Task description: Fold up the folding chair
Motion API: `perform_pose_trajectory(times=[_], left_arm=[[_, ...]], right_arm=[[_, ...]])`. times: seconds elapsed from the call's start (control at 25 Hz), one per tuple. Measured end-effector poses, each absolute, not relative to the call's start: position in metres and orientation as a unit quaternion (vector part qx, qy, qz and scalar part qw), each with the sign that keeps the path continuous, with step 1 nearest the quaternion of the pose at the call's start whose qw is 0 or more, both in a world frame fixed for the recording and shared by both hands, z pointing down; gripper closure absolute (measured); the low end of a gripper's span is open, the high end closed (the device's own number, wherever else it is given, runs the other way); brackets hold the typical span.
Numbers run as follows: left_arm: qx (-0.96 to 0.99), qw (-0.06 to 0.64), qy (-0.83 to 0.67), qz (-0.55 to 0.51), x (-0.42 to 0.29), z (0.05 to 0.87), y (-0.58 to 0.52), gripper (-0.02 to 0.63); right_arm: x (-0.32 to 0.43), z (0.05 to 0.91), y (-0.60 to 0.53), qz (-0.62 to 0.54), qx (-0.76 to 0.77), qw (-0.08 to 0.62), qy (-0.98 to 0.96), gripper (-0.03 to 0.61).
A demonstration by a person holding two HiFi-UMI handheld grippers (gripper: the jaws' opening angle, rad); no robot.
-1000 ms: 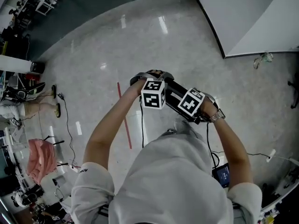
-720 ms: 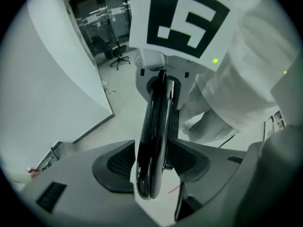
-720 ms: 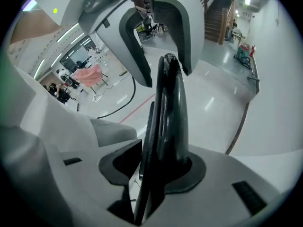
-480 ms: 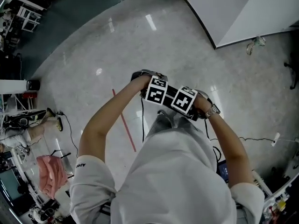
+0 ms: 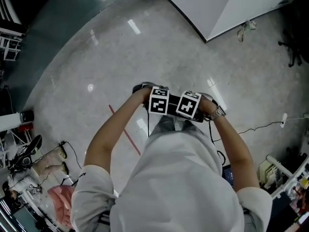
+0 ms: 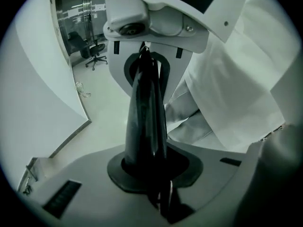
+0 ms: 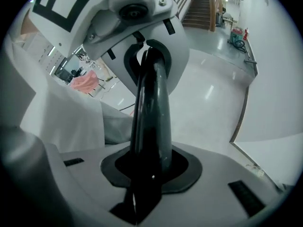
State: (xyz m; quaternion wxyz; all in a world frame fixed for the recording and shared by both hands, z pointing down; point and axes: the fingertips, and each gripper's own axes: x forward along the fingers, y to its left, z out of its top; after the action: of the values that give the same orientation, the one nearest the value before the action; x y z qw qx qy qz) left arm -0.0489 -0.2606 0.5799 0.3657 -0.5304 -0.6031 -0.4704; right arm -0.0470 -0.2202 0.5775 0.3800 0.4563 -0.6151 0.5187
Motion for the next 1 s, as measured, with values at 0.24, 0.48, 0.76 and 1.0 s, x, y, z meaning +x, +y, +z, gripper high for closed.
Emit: perform_pose_trajectory(times=[0.24, 0.48, 0.76, 1.0], left_arm=[[-0.527, 0.356, -0.599, -0.487, -0.036, 0.583, -0.26, 0.543], [-0.526, 0.364, -0.602, -0.478, -0.037, 0.581, -0.259, 0.547], [-0.526, 0.376, -0.611, -0.457, -0.039, 0.577, -0.262, 0.549], [-0.522, 0.363, -0.623, -0.455, -0.031, 0.582, -0.254, 0.548]], right_arm=[[-0.031, 0.583, -0.216, 0.539, 0.457, 0.384, -0.594, 0.486], [-0.036, 0.579, -0.205, 0.569, 0.451, 0.319, -0.609, 0.48], [-0.035, 0.575, -0.209, 0.551, 0.468, 0.342, -0.6, 0.483], [-0.023, 0.579, -0.202, 0.532, 0.469, 0.362, -0.604, 0.491]])
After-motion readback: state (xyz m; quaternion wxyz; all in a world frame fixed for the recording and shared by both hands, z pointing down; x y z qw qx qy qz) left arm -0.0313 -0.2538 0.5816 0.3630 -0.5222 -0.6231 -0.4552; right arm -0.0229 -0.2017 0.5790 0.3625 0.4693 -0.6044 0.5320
